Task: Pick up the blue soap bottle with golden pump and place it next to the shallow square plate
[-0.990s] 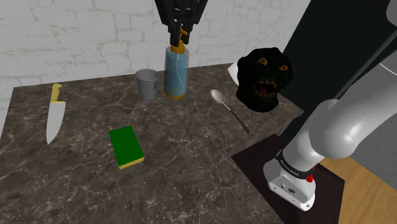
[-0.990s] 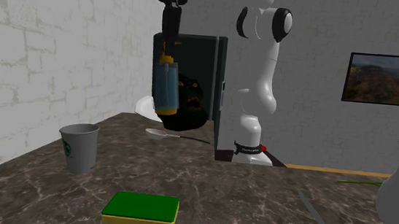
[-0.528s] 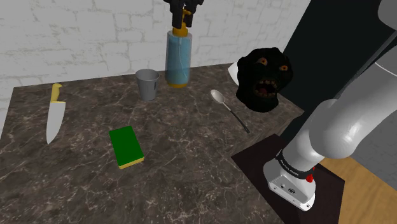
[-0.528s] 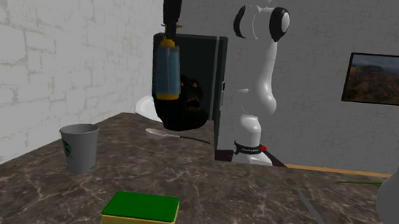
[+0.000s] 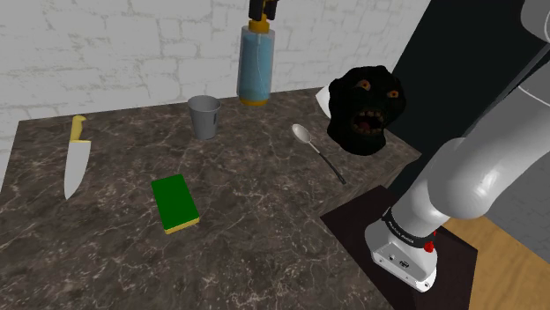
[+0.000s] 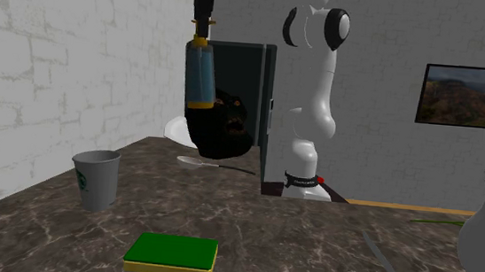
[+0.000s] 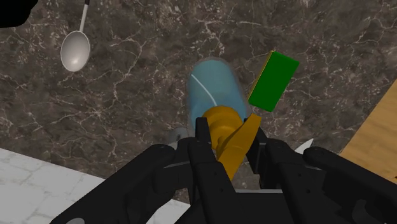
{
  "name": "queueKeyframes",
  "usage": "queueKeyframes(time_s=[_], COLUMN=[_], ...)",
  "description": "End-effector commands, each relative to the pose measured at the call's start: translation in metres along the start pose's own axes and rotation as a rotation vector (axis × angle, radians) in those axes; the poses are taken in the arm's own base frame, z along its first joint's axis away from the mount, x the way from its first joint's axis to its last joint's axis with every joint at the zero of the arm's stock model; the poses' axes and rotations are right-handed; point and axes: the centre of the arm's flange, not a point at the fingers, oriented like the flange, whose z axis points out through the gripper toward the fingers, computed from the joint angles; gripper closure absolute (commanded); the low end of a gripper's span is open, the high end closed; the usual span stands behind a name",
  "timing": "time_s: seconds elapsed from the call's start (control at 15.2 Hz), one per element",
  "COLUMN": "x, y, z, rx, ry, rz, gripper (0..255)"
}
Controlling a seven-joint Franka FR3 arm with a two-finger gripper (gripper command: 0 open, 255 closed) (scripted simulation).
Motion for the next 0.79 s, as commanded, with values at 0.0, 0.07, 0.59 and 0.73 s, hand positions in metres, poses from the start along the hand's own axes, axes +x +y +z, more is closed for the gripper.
queueKeyframes(time_s=[0.0, 0.07, 0.59, 0.73], x=[0.004, 0.006, 0.028, 0.033], y=[0.023, 0.036, 0.139, 0.165], z=[0.001, 0.002, 0.012, 0.015], rx=[0.000, 0.000, 0.000, 0.000], ry=[0.000, 0.000, 0.000, 0.000], rz=[-0.002, -0.002, -0.002, -0.002], gripper=[255, 255, 255, 255])
